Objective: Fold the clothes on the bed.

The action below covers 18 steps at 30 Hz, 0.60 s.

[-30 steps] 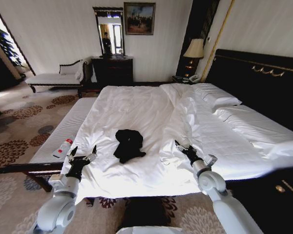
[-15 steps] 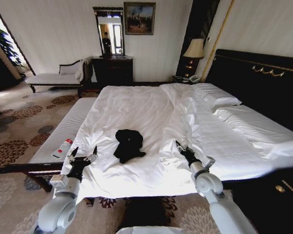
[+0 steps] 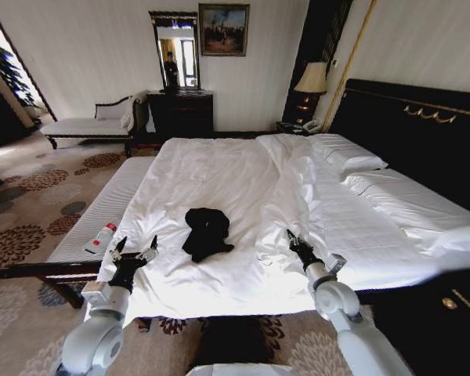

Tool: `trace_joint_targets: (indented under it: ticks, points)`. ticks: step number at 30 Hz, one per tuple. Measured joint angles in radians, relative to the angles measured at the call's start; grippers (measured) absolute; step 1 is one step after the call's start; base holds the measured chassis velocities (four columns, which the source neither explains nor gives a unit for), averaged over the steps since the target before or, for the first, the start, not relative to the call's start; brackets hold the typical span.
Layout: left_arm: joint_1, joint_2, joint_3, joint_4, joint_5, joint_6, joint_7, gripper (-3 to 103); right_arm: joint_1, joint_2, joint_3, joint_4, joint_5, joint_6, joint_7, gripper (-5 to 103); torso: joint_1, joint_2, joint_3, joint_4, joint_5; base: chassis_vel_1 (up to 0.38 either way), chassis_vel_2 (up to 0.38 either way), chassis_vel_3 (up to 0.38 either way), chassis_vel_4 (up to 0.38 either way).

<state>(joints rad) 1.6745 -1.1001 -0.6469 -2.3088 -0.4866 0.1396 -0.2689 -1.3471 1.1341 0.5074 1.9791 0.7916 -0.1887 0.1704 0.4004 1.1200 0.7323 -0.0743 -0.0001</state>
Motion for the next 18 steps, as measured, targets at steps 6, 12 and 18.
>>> trace_joint_targets:
  ticks: [6, 12, 18]
  points:
    - [-0.009, -0.002, 0.008, 0.008, 0.0, 0.001, 0.001, 100, -0.004, -0.01, 0.006, 0.009, -0.008, -0.003, -0.001, 3, 0.0, 0.0, 0.0, 0.0, 0.0, 0.0, 0.0, 0.0, 0.0]
    - [-0.011, -0.004, 0.007, 0.011, -0.001, 0.001, 0.003, 100, -0.004, -0.03, 0.047, 0.016, -0.044, -0.007, 0.011, 3, 0.0, 0.0, 0.0, 0.0001, 0.0001, 0.0, 0.0, 0.0, 0.0]
    - [-0.021, -0.005, 0.006, 0.018, -0.002, -0.001, 0.005, 100, -0.03, -0.061, 0.175, 0.002, -0.04, -0.029, 0.048, 3, 0.0, 0.0, 0.0, 0.0, 0.0002, 0.0, 0.0, 0.0, 0.0]
